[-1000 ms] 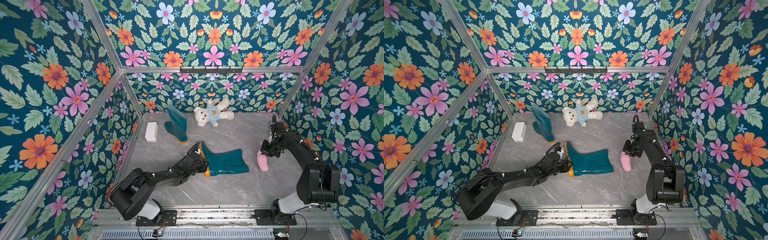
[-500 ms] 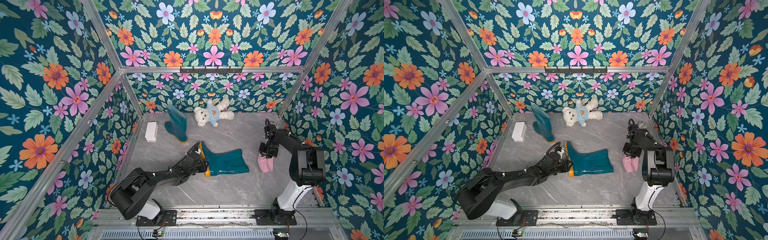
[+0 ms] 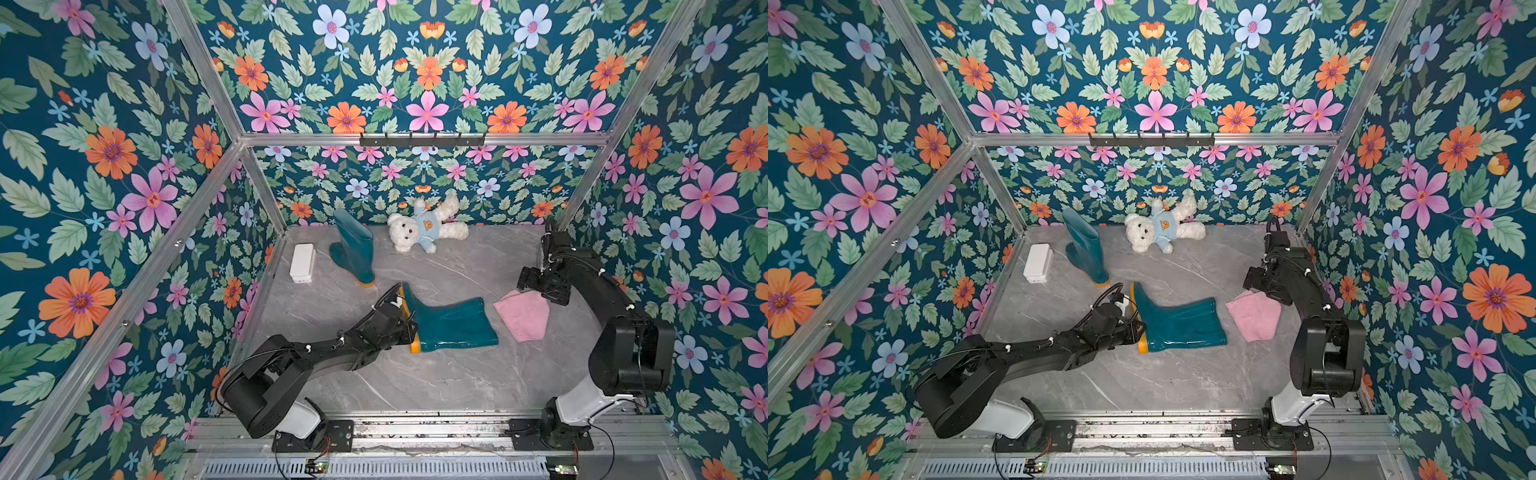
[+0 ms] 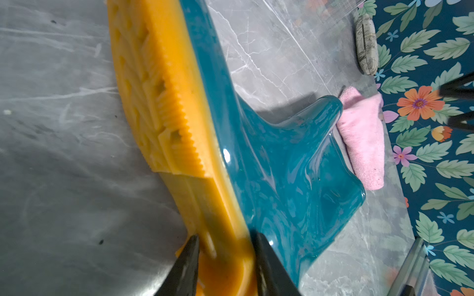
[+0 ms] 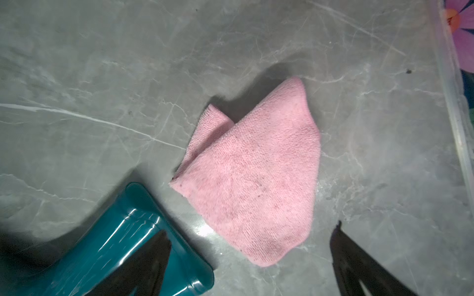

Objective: Wipe the rubber boots with a cloth
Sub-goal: Adjust the rubber boot at the center of the board.

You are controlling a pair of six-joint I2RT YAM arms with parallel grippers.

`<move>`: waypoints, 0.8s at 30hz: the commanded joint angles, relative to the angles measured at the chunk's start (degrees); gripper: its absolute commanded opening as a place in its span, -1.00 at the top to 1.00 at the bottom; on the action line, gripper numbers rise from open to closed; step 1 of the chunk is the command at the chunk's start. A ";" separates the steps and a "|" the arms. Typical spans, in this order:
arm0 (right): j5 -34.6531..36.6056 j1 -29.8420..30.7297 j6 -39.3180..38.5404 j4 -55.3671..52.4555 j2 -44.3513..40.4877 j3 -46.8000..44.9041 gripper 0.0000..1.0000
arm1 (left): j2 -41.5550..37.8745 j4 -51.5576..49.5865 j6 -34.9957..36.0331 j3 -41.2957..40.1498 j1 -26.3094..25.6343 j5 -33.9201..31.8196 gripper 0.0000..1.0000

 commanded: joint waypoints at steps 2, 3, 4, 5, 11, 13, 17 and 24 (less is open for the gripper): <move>1.33 -0.03 -0.13 -3.81 -2.60 1.92 -0.95 | 0.84 -15.26 1.79 -0.48 0.15 -2.82 0.25; 1.53 0.01 -0.08 -4.11 -3.38 2.30 -0.95 | 0.78 -15.36 1.86 -0.39 0.17 -2.86 0.25; 1.66 -0.02 -0.10 -4.20 -4.40 2.75 -0.95 | 0.84 -15.45 1.80 -0.39 0.15 -2.90 0.25; 1.68 -0.01 -0.12 -4.23 -5.40 2.94 -0.95 | 0.72 -15.58 1.81 -0.30 0.20 -2.90 0.24; -2.56 0.51 0.40 -4.12 -10.59 2.11 -0.95 | -1.35 -20.59 2.52 1.23 0.16 -5.00 0.16; -3.50 0.73 0.58 -3.71 -12.01 0.74 -0.95 | -3.15 -23.94 3.12 2.39 0.18 -6.65 0.11; -5.16 0.70 1.00 -2.08 -14.92 -3.11 -0.95 | -7.08 -31.97 4.22 5.92 0.14 -11.03 -0.01; -7.38 0.71 1.29 0.82 -17.47 -8.05 -0.95 | -9.34 -46.34 6.26 16.10 -3.03 -20.99 -0.13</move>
